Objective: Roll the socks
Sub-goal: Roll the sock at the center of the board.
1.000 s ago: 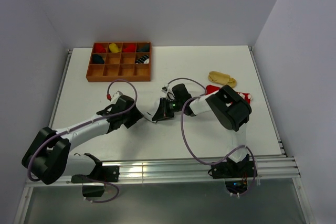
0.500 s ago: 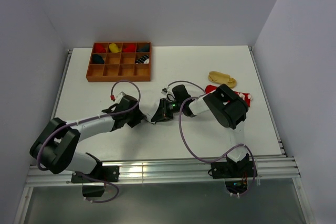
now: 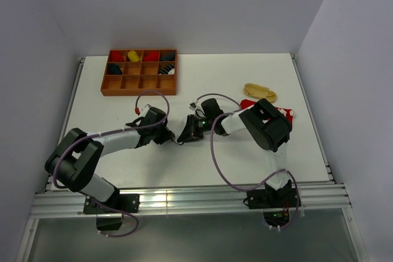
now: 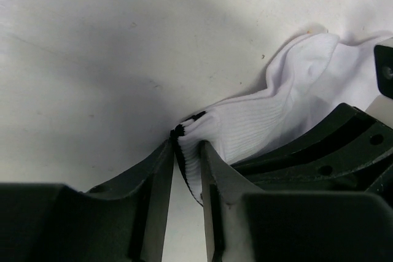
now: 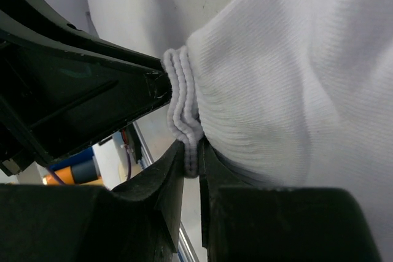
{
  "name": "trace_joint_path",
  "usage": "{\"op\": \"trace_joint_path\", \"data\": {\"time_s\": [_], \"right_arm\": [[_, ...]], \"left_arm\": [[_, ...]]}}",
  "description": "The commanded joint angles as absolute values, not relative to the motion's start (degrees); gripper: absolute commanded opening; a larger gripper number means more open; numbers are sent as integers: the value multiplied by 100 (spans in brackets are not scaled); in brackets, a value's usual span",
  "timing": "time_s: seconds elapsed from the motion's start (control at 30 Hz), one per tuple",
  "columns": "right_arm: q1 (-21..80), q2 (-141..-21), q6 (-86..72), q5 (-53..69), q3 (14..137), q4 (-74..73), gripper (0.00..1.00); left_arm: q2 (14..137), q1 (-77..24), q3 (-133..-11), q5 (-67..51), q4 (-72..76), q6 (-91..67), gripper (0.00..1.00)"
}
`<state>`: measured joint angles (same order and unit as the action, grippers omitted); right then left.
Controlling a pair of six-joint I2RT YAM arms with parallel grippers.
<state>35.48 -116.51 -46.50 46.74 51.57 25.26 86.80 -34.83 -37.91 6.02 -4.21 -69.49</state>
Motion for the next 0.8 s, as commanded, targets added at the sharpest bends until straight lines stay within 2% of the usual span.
{"op": "trace_joint_path", "data": {"time_s": [0.0,0.17,0.27,0.37,0.53,0.77], "right_arm": [[3568,-11479,-3991,3833,5168,1311,18],[3770,-10776,-3289,2904,5396,250,37],[4041,-10284,-2867,2252,5554,-340,42],[4332,-9748,-2620,1233,5467,-466,41],[4667,-9141,-2452,388,5151,-62,30],[4808,-9114,-2242,694,4931,825,26]], "left_arm": [[9105,-3595,-3832,773,-1019,-6829,28],[9272,-3700,-3963,852,-1256,-6812,27],[9325,-3744,-4043,923,-1362,-6759,27],[9325,-3779,-4139,975,-1441,-6697,27],[9308,-3858,-4289,1037,-1529,-6618,27],[9334,-3955,-4412,1028,-1573,-6583,27]]}}
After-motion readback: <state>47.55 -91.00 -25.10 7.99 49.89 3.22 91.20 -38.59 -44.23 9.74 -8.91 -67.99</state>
